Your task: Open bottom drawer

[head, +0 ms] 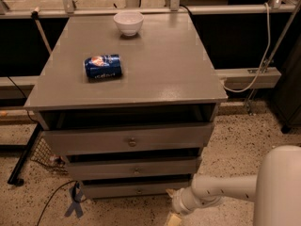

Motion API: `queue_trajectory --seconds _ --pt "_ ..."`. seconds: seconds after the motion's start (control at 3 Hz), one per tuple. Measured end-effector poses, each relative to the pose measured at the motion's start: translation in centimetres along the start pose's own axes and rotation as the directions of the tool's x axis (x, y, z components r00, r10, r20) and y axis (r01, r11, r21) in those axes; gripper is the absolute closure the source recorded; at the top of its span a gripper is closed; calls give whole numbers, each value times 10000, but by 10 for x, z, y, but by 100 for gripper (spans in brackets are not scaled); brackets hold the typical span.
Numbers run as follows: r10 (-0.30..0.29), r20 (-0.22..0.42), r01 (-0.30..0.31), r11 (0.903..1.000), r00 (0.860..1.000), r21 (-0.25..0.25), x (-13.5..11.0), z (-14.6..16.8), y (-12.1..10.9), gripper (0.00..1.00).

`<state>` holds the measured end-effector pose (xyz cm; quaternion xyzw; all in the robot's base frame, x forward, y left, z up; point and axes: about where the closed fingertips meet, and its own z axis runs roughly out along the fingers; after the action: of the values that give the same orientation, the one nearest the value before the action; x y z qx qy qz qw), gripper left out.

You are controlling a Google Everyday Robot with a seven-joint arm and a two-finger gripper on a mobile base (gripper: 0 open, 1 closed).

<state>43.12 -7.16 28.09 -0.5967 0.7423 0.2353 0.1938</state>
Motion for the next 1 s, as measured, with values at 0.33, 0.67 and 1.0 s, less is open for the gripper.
queue_trajectory --seconds 0.33,0.67,1.0 --pt "-126 -148 129 9997 9998 222 5 9 -10 0" --pt "-323 107 320 9991 9994 289 10 22 -24 0" --pt "-586 628 549 9967 9963 592 12 35 -66 0"
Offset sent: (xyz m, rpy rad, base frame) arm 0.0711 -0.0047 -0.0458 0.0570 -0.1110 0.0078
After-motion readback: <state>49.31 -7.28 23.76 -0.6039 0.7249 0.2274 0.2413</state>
